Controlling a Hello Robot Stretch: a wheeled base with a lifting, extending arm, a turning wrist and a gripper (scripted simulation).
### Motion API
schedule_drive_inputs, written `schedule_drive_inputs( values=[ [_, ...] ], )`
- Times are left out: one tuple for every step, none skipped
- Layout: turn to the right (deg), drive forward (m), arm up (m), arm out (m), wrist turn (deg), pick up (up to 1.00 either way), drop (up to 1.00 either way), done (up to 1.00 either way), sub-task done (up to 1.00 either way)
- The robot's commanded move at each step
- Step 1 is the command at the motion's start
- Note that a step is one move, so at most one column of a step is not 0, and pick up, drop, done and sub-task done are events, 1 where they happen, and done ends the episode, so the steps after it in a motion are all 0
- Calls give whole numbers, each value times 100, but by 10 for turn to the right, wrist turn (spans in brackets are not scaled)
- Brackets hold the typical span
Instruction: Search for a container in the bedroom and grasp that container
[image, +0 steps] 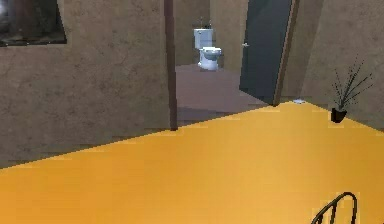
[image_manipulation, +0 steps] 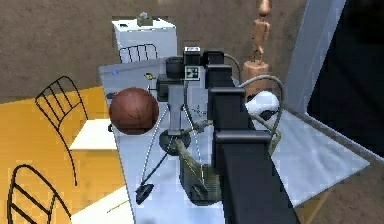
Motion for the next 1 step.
schedule_drive_inputs(
  values=[
    [0, 0, 0, 0, 450, 0, 0, 0, 0]
  ],
)
